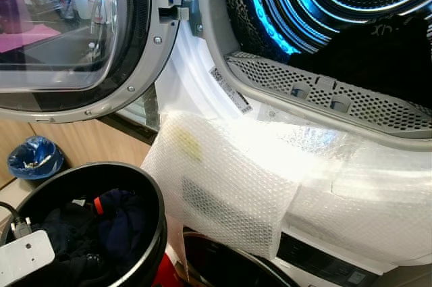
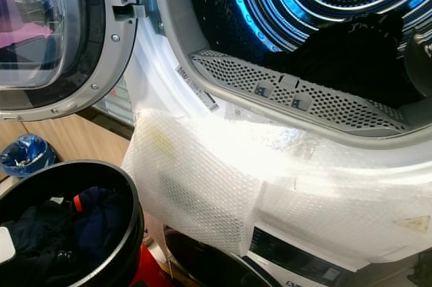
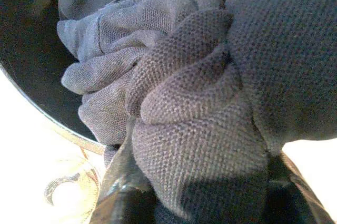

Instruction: Clothes washing

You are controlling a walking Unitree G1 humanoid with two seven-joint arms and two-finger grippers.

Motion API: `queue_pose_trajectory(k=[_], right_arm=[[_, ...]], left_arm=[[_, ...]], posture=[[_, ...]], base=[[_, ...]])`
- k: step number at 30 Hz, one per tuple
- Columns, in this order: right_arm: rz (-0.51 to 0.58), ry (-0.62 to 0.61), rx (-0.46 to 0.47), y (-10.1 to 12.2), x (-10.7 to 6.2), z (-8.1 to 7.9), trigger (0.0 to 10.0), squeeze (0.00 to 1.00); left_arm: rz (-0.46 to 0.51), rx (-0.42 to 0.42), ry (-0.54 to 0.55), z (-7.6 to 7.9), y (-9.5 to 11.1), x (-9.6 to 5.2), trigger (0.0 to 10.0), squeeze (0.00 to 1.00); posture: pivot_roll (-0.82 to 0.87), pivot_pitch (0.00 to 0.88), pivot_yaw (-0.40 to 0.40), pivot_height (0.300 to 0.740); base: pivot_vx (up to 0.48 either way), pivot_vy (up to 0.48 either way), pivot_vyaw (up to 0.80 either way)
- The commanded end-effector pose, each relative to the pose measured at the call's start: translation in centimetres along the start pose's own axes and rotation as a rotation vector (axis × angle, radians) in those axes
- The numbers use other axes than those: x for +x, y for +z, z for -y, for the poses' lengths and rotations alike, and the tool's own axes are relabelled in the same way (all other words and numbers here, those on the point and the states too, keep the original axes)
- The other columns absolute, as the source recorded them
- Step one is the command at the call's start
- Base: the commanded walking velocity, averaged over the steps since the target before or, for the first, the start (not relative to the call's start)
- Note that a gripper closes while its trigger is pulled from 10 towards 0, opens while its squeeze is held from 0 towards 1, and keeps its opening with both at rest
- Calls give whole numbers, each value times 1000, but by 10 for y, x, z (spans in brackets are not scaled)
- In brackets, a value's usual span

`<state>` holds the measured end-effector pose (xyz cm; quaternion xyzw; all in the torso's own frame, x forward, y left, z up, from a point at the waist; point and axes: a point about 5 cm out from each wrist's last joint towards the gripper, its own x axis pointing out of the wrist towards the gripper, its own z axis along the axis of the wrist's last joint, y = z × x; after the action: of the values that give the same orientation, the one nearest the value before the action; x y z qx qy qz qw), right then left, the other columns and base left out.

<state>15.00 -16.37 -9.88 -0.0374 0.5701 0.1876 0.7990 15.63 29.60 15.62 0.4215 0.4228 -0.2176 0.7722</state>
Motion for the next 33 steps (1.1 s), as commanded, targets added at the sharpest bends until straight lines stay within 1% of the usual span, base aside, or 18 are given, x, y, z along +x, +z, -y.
queue_pose_trajectory(k=[1,6,7,9,10,11,13,14,16,17,24,25,26,27,28,30,32,33], right_arm=[[-26,-9,4,-6,-1,2,10000,0],[-26,-4,-4,-6,0,1,10000,0],[-26,-2,-7,-5,0,1,10000,0],[-24,-1,-9,-4,0,0,10000,0],[-21,0,-9,-3,0,0,10000,0],[-21,0,-9,-3,0,0,10000,0],[-16,2,-8,-2,0,-1,10000,0],[-16,2,-8,-2,0,-1,10000,0],[-12,4,-7,-1,0,-1,10000,0],[-12,5,-7,0,1,-1,10000,0],[-12,6,-7,0,1,-2,10000,0],[-5,11,-3,1,1,-3,10000,0],[5,22,-7,4,2,-7,10000,0],[5,22,-7,4,2,-7,10000,0],[7,25,-12,4,3,-8,10000,0],[6,37,-37,5,3,-9,10000,0],[12,38,-43,6,3,-9,10000,0],[17,35,-41,8,3,-8,10000,0]], left_arm=[[12,-2,-15,2,2,1,0,0],[28,-15,-10,1,2,-3,0,0],[106,-71,-8,-3,9,-10,0,0],[167,-111,-1,-7,14,-18,0,0],[211,-137,13,-13,17,-26,0,0],[211,-137,13,-13,17,-26,0,0],[279,-166,43,-24,20,-42,0,0],[279,-166,43,-24,20,-42,0,0],[318,-178,63,-31,21,-54,0,0],[327,-181,68,-33,22,-57,0,0],[345,-194,62,-34,21,-62,0,0],[521,-181,55,-46,45,-76,0,0],[796,-110,-28,-53,85,-97,0,0],[796,-110,-28,-53,85,-97,0,0],[862,-78,-68,-52,96,-101,0,0],[904,-42,-135,-49,107,-99,0,0],[966,4,-183,-51,120,-103,0,0],[1016,29,-209,-54,128,-109,0,0]], posture=[[175,78,-67,740],[184,71,-67,740],[190,73,-65,740],[192,76,-64,740],[192,76,-64,740],[192,76,-64,740],[204,87,-58,740],[204,87,-58,740],[208,90,-55,740],[208,90,-55,740],[208,90,-55,740],[222,93,-44,740],[223,93,-49,740],[223,93,-49,740],[223,93,-49,740],[216,87,-47,740],[211,82,-44,740],[212,80,-41,740]], base=[[0,0,0],[0,0,0],[0,0,0],[0,0,0],[0,0,0],[0,0,0],[0,0,0],[0,0,0],[0,0,0],[0,0,0],[0,0,0],[0,0,0],[0,0,0],[0,0,0],[0,0,0],[0,0,0],[0,0,0],[0,0,0]])
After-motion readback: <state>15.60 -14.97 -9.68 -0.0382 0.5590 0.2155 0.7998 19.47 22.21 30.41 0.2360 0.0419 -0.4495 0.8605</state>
